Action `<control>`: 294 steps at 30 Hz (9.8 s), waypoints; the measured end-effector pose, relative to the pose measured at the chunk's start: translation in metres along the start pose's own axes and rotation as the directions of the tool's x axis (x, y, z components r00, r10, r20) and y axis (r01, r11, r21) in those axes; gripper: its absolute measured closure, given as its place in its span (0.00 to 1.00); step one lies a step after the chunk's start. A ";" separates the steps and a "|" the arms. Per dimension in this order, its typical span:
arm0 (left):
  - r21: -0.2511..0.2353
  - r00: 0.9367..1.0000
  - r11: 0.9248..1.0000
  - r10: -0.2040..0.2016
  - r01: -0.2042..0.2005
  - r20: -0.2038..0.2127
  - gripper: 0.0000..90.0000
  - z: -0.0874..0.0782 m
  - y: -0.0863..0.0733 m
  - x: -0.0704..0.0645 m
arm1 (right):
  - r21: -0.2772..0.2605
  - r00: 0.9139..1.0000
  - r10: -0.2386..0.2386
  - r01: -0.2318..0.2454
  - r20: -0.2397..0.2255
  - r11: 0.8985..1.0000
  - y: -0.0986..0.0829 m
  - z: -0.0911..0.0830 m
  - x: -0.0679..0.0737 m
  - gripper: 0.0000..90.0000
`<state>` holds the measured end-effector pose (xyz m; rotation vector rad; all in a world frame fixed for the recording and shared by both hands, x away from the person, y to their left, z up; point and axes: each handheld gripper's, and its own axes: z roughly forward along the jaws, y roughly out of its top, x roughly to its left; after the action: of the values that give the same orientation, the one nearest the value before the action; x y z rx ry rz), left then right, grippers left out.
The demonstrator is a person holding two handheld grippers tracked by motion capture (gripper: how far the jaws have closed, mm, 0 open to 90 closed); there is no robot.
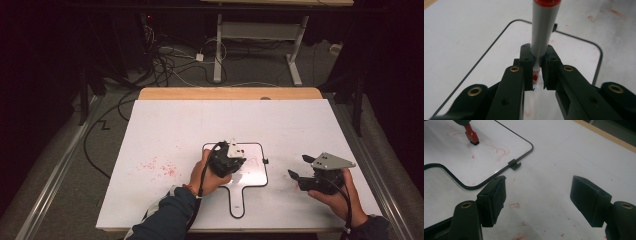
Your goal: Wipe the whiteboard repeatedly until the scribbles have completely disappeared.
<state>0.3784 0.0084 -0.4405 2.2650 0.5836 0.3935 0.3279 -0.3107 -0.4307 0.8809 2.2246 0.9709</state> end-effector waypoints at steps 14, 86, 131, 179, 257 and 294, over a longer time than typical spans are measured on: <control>-0.078 0.995 0.997 0.009 -0.001 0.101 0.87 0.021 0.015 -0.021 | 0.011 1.000 -0.009 0.009 -0.011 1.000 0.002 0.005 0.002 0.33; -0.016 0.999 1.000 -0.013 0.013 0.032 0.87 -0.013 -0.016 -0.008 | 0.022 1.000 -0.024 0.024 0.002 0.999 0.001 0.005 0.003 0.33; -0.081 0.996 0.994 -0.072 0.076 0.058 0.87 -0.023 -0.039 0.005 | 0.037 0.996 -0.082 0.080 0.040 0.996 0.004 0.006 0.009 0.33; -0.051 0.991 0.991 -0.125 0.123 -0.035 0.87 -0.028 -0.045 0.037 | 0.033 0.995 -0.077 0.075 0.065 0.997 0.001 0.000 0.004 0.33; -0.017 0.998 1.000 0.023 -0.022 0.066 0.87 0.045 0.040 -0.012 | 0.038 0.994 -0.069 0.066 0.083 0.997 0.000 -0.001 -0.001 0.33; 0.017 0.995 0.994 -0.104 0.104 -0.004 0.87 0.023 0.015 0.024 | 0.043 0.993 -0.069 0.065 0.095 0.997 -0.001 -0.002 -0.001 0.33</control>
<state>0.4133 -0.0022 -0.4422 2.2395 0.7051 0.3415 0.3271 -0.3128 -0.4299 0.8469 2.1836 0.8378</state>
